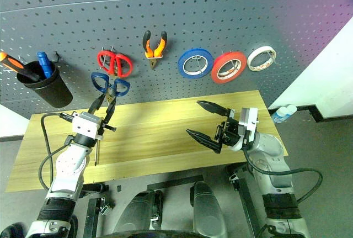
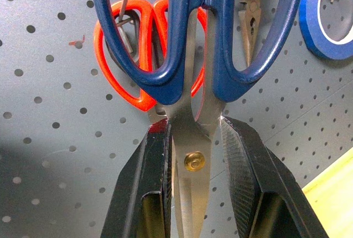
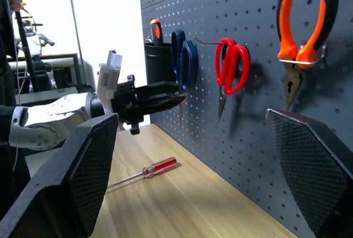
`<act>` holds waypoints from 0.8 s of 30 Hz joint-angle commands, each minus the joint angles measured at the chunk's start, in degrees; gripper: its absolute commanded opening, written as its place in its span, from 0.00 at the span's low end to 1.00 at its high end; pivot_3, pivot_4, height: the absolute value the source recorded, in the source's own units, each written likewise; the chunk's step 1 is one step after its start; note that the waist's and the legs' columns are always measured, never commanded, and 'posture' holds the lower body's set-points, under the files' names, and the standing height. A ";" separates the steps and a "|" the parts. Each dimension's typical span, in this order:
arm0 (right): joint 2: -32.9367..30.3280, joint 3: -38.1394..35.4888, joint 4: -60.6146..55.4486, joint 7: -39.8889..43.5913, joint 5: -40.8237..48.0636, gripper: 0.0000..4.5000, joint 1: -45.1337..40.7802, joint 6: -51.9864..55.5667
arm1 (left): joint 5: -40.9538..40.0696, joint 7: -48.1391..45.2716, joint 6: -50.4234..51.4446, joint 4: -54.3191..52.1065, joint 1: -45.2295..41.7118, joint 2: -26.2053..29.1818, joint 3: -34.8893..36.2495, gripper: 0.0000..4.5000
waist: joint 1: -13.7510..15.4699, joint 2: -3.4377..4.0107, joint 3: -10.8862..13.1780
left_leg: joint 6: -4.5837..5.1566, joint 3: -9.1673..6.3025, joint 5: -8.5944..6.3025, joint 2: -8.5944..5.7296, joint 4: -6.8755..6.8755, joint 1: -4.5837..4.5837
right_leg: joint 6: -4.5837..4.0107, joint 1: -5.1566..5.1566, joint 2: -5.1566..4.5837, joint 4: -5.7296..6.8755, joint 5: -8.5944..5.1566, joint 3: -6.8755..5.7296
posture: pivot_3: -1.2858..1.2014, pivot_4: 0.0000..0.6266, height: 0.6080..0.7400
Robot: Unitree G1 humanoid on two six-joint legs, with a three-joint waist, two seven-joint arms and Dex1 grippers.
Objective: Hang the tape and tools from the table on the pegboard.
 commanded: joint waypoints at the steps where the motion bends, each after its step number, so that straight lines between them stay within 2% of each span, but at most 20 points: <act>1: -0.19 -0.53 -0.54 0.12 0.37 1.00 -0.49 -0.85 | -0.62 0.12 -1.21 -0.75 -0.86 0.42 0.79 0.24 | 0.02 0.01 -0.01 | 0.00 0.00 0.00 0.00 0.00 0.00 | 0.00 0.00 0.00 0.00 0.00 0.00 | 0.44 0.29 0.98; 24: 0.10 -0.34 -0.56 -0.53 -0.14 1.00 -0.46 -0.98 | -0.14 0.76 -1.74 3.11 -4.70 -0.33 0.32 0.24 | 0.03 0.01 -0.05 | 0.00 0.00 0.00 0.00 0.00 0.01 | 0.00 0.00 0.00 0.01 0.00 0.00 | 0.44 0.29 0.98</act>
